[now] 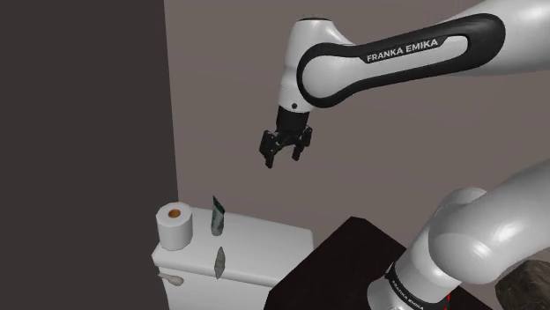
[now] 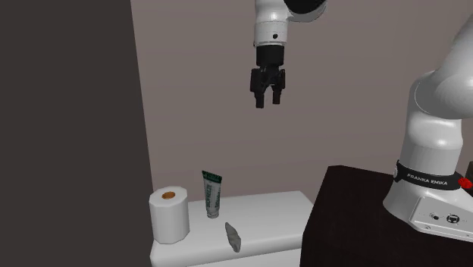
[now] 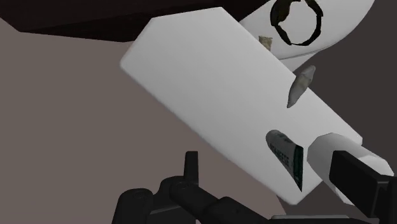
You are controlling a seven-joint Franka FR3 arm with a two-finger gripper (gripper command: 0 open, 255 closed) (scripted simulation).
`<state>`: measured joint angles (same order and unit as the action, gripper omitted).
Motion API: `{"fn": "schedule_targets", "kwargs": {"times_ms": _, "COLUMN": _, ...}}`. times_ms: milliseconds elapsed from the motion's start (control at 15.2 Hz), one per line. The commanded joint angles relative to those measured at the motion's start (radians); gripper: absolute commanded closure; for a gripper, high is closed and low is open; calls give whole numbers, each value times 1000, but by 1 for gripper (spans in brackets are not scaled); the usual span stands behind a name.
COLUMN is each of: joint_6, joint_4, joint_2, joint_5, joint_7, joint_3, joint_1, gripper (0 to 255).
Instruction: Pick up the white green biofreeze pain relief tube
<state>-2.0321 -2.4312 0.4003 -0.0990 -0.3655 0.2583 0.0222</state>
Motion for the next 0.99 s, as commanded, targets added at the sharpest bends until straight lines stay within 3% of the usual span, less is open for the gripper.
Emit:
{"fn": "schedule_targets", "kwargs": {"times_ms": 0, "joint_6": -58, "joint_4": 27, "joint_2": -81, "joint_5": 14, "joint_7": -53, "joint_3": 31, "joint_1": -5, "gripper": 0}}
{"fn": "schedule_targets", "kwargs": {"times_ms": 462, "joint_6": -218, "joint_4": 140, "joint_2": -363, "joint_5": 129, "joint_7": -252, "joint_3": 104, "joint_1": -19, "gripper": 0}}
{"fn": "schedule_targets", "kwargs": {"times_ms": 924, "joint_6": -299, "joint_4": 325, "joint_2": -659, "joint_5": 302, "joint_7": -463, "joint_3": 95, "joint_1": 23, "gripper": 0}}
